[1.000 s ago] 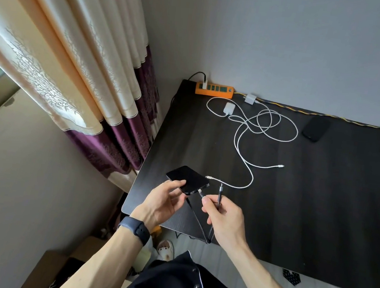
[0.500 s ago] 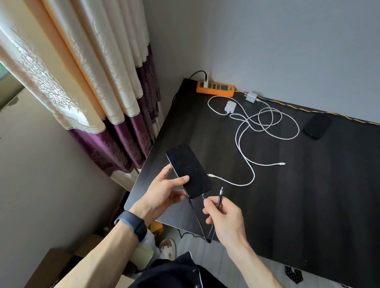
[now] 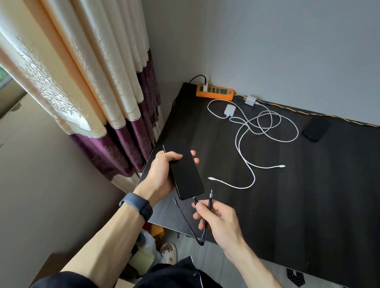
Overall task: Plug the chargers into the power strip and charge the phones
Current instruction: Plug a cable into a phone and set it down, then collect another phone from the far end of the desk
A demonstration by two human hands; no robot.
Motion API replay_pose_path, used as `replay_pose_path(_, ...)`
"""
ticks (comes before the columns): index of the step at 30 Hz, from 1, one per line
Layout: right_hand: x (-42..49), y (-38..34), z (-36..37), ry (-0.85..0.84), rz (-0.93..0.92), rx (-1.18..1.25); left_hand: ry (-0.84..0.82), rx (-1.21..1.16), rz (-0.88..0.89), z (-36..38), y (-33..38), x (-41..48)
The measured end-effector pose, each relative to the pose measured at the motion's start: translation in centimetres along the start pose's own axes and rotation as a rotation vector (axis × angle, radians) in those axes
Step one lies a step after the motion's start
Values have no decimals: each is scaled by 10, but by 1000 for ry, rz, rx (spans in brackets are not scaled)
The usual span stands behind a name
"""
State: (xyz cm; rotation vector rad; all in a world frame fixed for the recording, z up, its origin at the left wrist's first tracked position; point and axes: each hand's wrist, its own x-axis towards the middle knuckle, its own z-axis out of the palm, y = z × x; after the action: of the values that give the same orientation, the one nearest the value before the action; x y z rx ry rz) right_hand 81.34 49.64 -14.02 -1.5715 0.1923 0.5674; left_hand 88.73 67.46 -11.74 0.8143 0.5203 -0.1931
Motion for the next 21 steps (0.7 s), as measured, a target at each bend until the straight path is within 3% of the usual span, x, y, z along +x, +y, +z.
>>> replay_pose_path(3, -1, -1, 1, 29, -8, 13, 99, 29, 60, 1, -1, 8)
replay_pose_path(8, 0, -3, -4, 82, -69, 4, 194, 366, 26, -4, -11, 12)
replay_pose_path(14, 1, 3, -3, 157, -97, -70, 375, 421, 27, -5, -27, 17)
replay_pose_path(21, 3, 11, -4, 203, -82, -87, 411, 460, 90, -3, -34, 12)
